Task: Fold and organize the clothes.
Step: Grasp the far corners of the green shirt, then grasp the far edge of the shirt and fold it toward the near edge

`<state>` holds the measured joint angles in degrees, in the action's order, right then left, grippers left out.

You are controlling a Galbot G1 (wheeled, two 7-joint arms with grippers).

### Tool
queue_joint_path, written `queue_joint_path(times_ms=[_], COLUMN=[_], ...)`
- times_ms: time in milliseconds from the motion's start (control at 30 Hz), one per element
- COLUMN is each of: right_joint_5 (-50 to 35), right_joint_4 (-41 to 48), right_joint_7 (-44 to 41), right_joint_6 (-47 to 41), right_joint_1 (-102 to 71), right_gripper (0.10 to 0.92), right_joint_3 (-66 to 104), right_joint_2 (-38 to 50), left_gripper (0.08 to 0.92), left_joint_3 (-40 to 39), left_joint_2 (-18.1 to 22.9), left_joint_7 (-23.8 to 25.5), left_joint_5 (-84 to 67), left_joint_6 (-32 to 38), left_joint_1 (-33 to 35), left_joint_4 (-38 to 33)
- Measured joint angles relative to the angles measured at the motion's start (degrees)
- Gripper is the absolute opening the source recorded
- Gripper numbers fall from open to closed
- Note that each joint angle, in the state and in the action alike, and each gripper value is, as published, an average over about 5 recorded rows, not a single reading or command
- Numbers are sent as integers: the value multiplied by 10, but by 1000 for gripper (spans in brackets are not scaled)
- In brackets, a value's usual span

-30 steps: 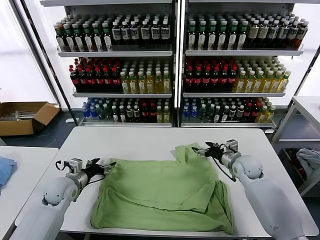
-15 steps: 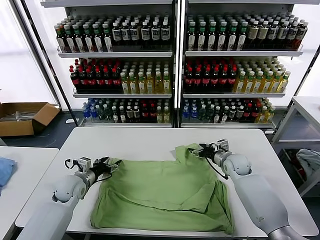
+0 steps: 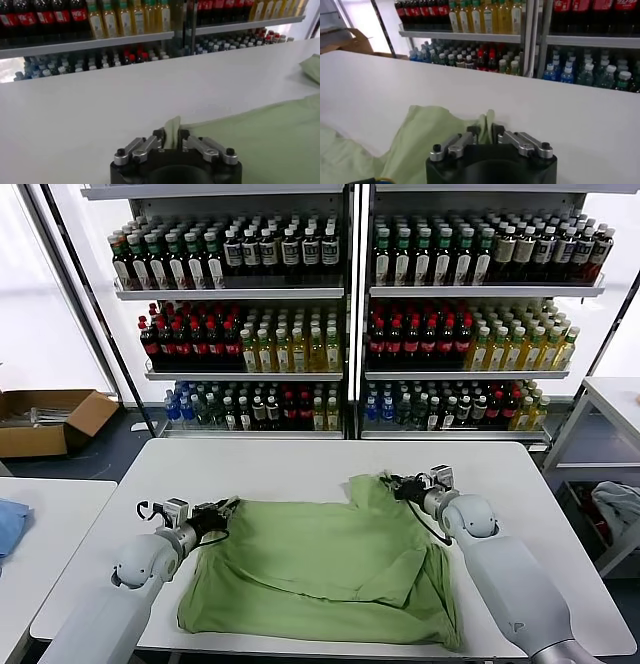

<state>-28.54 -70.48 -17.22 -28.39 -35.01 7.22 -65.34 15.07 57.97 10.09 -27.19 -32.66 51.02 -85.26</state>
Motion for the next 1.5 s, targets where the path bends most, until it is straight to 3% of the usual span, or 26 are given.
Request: queue_joint_path(times_ms=[133, 667, 1133, 1500], right_joint_5=[-13, -78, -91, -49], right_joint_4=[-31, -246, -451, -542], right_joint_7=[6, 38, 57, 53], right_joint_6=[-5, -17, -10, 25], right_joint_1=[-15, -161, -389, -558], right_gripper=[106, 106, 106, 106], right_joint_3=[11, 111, 246, 292], right_joint_2=[5, 43, 32, 6], left_gripper=[93, 91, 91, 91], left_joint_3=[4, 58, 149, 189], left_joint_2=[-1, -11, -8, 8], left_joint_7=[-4, -53, -70, -66], left_joint_5=[1, -44, -47, -6], left_joint_6=[4, 21, 17, 25], left_joint_1=[4, 61, 208, 323], left_joint_4=[-8, -128, -284, -345])
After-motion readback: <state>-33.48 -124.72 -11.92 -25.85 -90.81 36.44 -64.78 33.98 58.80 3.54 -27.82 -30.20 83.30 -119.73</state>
